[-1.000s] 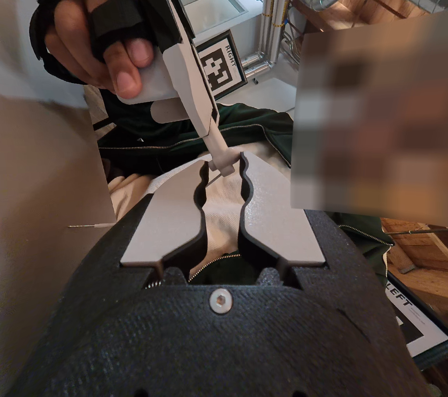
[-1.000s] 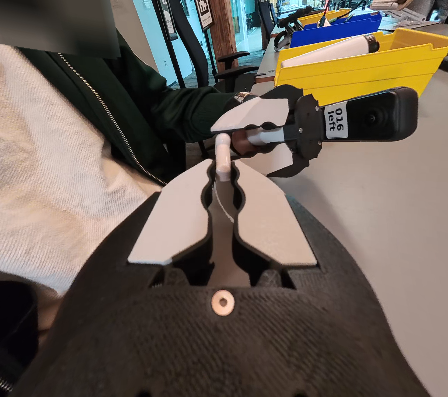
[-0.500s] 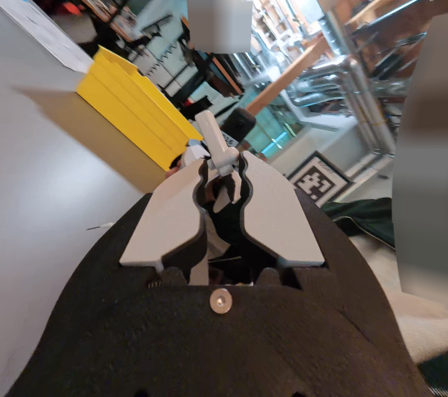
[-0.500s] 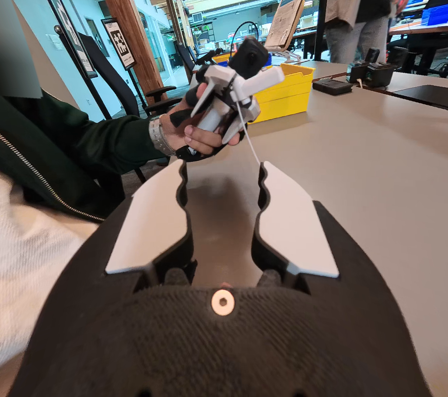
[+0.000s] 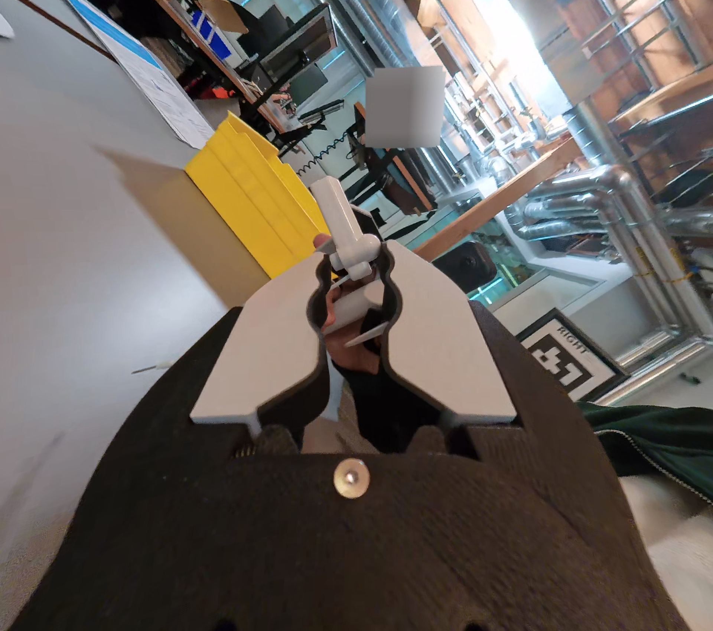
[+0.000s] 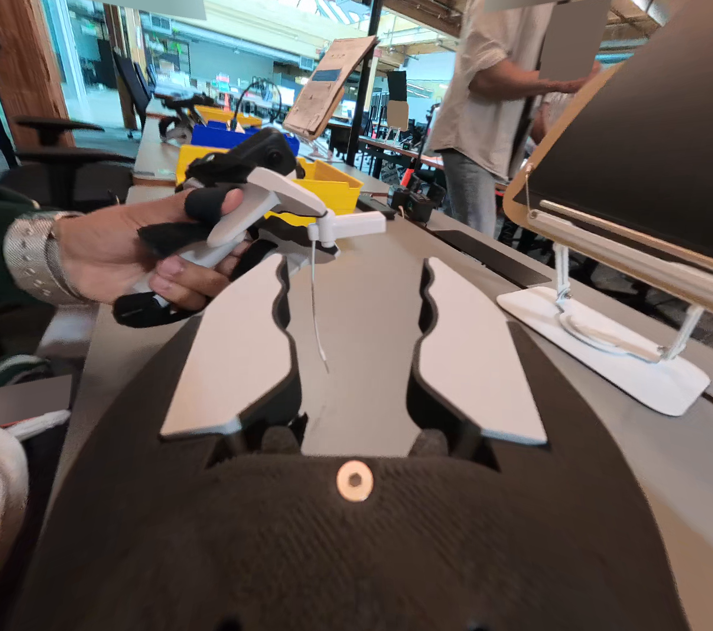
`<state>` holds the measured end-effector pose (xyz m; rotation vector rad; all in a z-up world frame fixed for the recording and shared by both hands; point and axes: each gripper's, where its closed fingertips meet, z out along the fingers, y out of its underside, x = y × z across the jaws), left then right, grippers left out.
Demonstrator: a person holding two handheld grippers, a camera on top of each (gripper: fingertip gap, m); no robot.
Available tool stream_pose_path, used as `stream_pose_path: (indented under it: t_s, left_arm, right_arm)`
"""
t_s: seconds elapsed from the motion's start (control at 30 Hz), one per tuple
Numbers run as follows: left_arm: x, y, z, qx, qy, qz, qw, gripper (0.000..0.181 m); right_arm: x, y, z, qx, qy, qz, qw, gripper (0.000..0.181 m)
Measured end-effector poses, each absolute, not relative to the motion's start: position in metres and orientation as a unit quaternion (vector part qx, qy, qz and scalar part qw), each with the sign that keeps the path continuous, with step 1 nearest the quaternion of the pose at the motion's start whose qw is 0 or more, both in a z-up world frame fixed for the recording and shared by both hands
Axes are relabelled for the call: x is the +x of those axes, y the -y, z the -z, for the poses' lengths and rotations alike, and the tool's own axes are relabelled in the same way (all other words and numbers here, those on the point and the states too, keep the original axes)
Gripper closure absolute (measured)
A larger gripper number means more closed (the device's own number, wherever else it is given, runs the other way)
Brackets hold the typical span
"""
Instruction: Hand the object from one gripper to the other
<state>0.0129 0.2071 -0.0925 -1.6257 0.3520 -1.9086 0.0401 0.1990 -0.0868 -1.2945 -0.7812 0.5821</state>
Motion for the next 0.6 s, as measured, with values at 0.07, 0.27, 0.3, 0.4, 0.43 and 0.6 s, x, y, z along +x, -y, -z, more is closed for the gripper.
stream_pose_path:
  t_s: [0.07, 0.27, 0.3, 0.4, 0.43, 0.6]
  left_arm:
    - [0.019, -0.2, 0.092, -0.609, -0.125, 0.73, 0.284, 0.154]
    - [0.033, -0.183, 0.093, -0.603, -0.13, 0.743, 0.259, 0.154]
    - [0.035, -0.182, 0.093, -0.604, -0.131, 0.743, 0.256, 0.154]
    - [0.04, -0.177, 0.095, -0.606, -0.138, 0.742, 0.25, 0.154]
    - [0.041, -0.175, 0.096, -0.606, -0.14, 0.743, 0.247, 0.154]
    - [0.045, -0.17, 0.098, -0.607, -0.156, 0.743, 0.237, 0.155]
  right_arm:
    - [0.031, -0.197, 0.094, -0.579, 0.375, -0.241, 0.682, 0.109]
    - [0.023, -0.194, 0.095, -0.581, 0.374, -0.262, 0.674, 0.109]
    - [0.024, -0.195, 0.095, -0.582, 0.37, -0.265, 0.674, 0.11]
    - [0.027, -0.194, 0.092, -0.581, 0.362, -0.275, 0.674, 0.113]
    - [0.027, -0.194, 0.092, -0.581, 0.363, -0.278, 0.673, 0.115]
    - [0.027, -0.193, 0.093, -0.583, 0.37, -0.274, 0.67, 0.128]
